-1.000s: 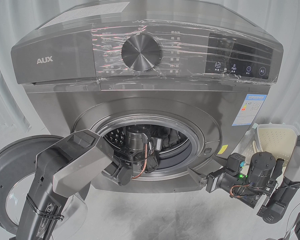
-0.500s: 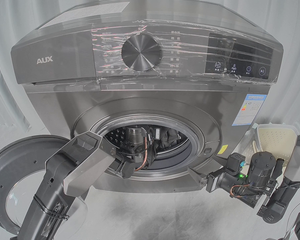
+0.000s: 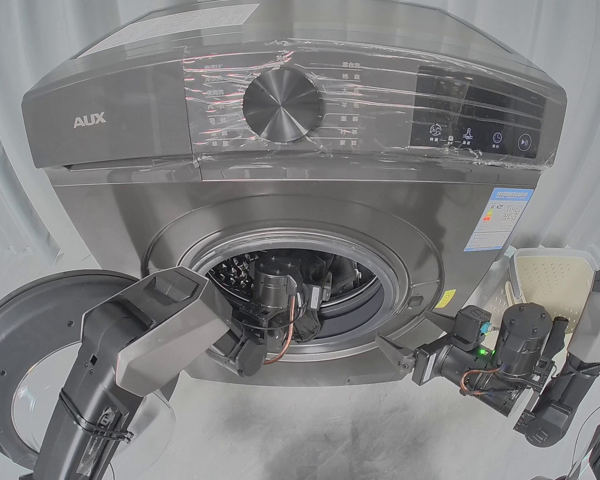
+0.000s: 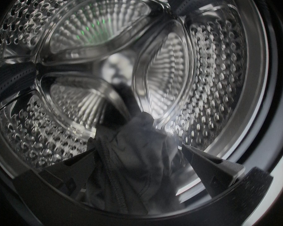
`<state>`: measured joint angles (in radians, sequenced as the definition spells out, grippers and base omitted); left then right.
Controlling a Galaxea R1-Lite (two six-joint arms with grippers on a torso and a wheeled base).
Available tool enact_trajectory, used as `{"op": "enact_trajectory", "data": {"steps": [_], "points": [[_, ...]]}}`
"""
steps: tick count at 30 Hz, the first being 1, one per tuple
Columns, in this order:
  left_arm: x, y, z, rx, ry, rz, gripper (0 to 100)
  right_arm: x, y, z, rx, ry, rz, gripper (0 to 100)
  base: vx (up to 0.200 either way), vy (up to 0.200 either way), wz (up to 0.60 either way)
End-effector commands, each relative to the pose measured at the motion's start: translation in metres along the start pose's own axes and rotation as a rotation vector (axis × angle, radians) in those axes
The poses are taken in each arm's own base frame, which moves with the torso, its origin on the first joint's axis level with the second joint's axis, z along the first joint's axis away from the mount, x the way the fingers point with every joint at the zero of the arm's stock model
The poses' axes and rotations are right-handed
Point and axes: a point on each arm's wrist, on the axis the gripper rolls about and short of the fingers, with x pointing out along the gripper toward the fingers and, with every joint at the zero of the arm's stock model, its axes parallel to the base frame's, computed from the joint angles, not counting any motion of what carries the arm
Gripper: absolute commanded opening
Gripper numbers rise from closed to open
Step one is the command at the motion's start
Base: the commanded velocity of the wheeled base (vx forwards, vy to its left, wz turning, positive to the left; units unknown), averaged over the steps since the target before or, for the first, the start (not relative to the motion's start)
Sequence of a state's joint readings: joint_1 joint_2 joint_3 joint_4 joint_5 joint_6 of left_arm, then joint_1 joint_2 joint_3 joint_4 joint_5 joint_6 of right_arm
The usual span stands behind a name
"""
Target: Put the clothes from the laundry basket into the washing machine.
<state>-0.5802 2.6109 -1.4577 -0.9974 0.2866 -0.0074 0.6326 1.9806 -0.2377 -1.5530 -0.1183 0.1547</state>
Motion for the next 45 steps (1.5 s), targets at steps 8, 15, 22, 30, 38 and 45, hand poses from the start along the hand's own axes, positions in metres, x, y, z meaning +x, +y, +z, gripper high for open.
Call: {"op": "enact_trajectory", "data": {"steps": [8,15,22,30,38,45], "points": [[-0.041,-0.011,-0.013,0.053,0.14,-0.079,100,0.0,0.0,0.0,0.0,0.0,0.001,100,0.0,0.0,0.0],[-0.038,-0.011,-0.031,0.07,0.177,-0.085,100,0.0,0.001,0.0,0.0,0.001,0.003,100,0.0,0.0,0.0],[-0.034,-0.006,-0.041,0.075,0.194,-0.073,100,0.0,0.001,0.0,0.0,-0.001,0.003,100,0.0,0.0,0.0],[-0.03,-0.004,-0.043,0.075,0.186,-0.066,0,0.0,0.001,0.0,0.0,-0.001,0.004,100,0.0,0.0,0.0],[-0.001,0.002,-0.015,0.018,0.048,0.005,0,0.0,0.002,0.0,-0.001,-0.001,0.006,100,0.0,0.0,0.0],[0.023,0.003,0.004,-0.035,-0.086,0.039,0,0.0,0.002,0.0,-0.001,-0.003,0.008,100,0.0,0.0,0.0]]}}
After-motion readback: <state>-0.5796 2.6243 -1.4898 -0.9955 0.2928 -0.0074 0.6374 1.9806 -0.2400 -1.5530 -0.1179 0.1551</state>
